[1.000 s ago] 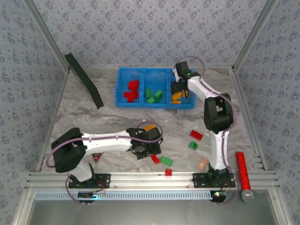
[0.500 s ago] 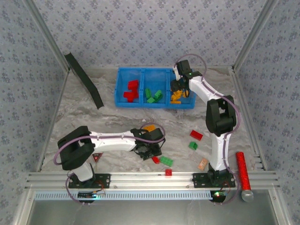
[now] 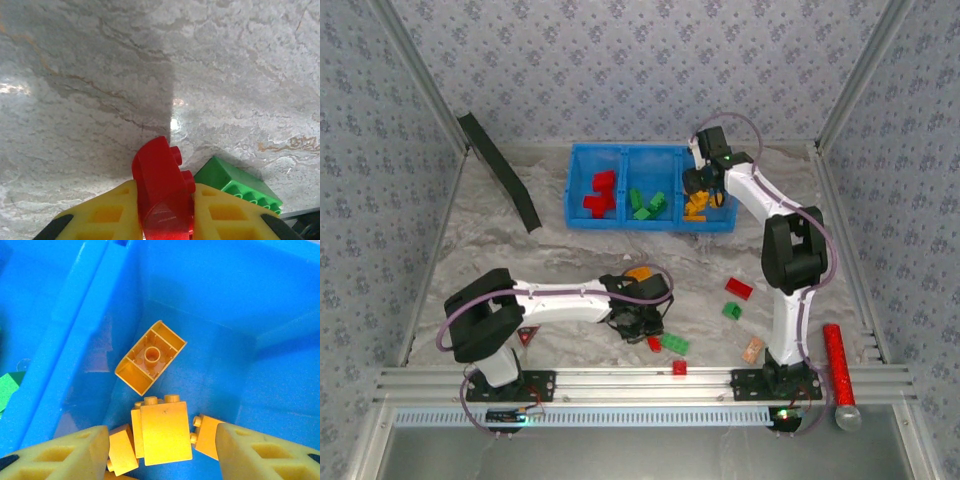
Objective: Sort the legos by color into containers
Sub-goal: Place the lego in the container, then pick up the lego from the middle-left of the table.
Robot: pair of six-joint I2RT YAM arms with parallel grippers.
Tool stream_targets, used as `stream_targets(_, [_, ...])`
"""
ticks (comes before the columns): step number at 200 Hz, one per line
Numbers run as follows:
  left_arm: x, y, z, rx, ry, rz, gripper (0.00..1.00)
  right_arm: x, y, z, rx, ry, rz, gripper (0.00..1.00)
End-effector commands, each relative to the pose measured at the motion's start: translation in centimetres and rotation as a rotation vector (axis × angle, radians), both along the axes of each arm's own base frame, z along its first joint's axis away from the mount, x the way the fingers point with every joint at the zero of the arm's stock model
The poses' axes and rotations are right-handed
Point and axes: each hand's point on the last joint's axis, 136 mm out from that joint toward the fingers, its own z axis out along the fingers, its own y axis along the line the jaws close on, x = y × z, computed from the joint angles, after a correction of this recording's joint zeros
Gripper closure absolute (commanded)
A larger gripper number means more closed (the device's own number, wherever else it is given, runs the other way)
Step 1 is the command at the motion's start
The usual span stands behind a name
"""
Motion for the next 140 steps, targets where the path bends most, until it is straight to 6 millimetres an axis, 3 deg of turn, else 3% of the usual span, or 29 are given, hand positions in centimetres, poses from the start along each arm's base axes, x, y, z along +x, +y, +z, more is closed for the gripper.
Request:
stream_targets(1, [-1.2, 0.4, -1.3, 0.041, 0.044, -0.013, 0.8, -0.6, 0.1, 2.4, 0.002, -0.041, 0.019, 0.4])
stream_targets(28, [-0.6, 1.2, -0.2, 0.047, 0.012, -0.009, 0.82, -1.0, 0.1, 3.4, 0.004, -0.056, 0.021, 0.4])
stream_targets(52, [1.3, 2.8, 2.7, 0.046, -0.057, 0.004, 0.82, -1.5, 0.3, 4.6, 0.015, -0.068, 0.032, 0.39])
stream_targets(100, [8.0, 8.6, 11.4, 0.08, -0.288, 0.031, 0.83, -3.2, 2.3, 6.2, 0.093, -0.058, 0.061, 0.34])
stream_targets(124, [12.2, 11.4, 15.3, 0.099, -0.425, 0.041, 0.83, -5.1, 4.4, 6.7, 0.125, -0.064, 0.127, 0.31])
stream_targets(140, [15.4, 13.0, 17.7, 0.112, -0.524, 0.051, 0.83, -7.2, 6.9, 6.8, 0.134, -0.086, 0.269, 0.27])
